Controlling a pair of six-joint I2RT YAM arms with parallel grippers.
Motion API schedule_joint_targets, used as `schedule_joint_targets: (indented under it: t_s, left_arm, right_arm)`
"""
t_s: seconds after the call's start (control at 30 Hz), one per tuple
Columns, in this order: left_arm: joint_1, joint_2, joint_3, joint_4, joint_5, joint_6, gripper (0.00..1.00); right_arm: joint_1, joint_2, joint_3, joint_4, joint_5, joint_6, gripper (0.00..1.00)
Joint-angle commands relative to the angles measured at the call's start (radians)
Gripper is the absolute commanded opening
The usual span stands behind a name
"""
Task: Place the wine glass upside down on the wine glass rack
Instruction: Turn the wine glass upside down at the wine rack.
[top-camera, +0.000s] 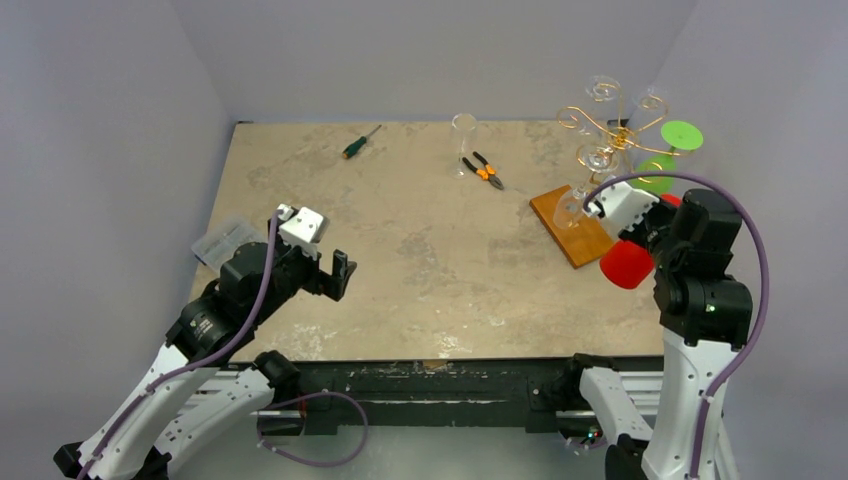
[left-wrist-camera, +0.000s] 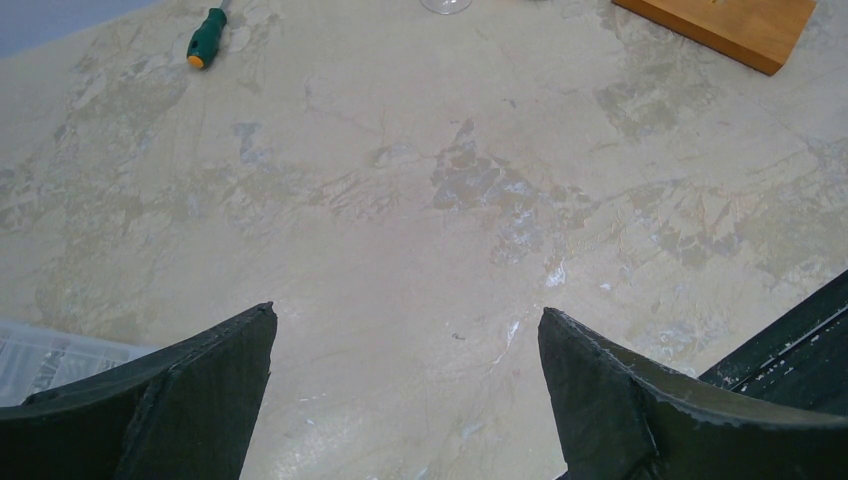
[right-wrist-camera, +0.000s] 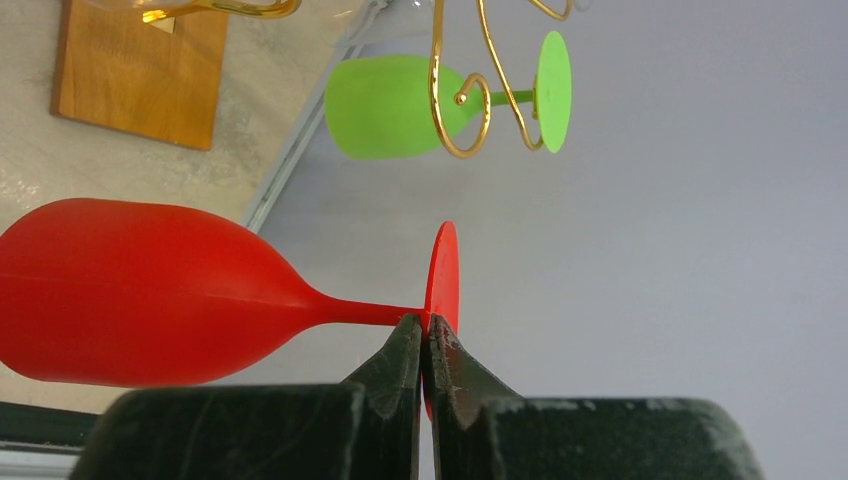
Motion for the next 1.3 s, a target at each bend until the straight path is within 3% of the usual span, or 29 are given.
schedule_joint_targets:
  t_s: [0.0, 0.7, 1.27]
  left_arm:
    - [0.005, -0.004, 0.001, 0.035, 0.002, 0.025, 1.0]
    - [0.005, -0.002, -0.001, 0.036, -0.003, 0.028, 1.0]
    - [0.008, 0.007, -0.004, 0.038, -0.015, 0.034, 1.0]
  right_arm:
    - [-0.003, 0.019, 0.016, 0.066, 0.009, -0.017, 0.0]
    - [-0.075, 0.174, 0.087, 0.195, -0.024, -0.076, 0.0]
    - [-0.078, 0.219, 0.046, 0.311, -0.111, -0.109, 0.0]
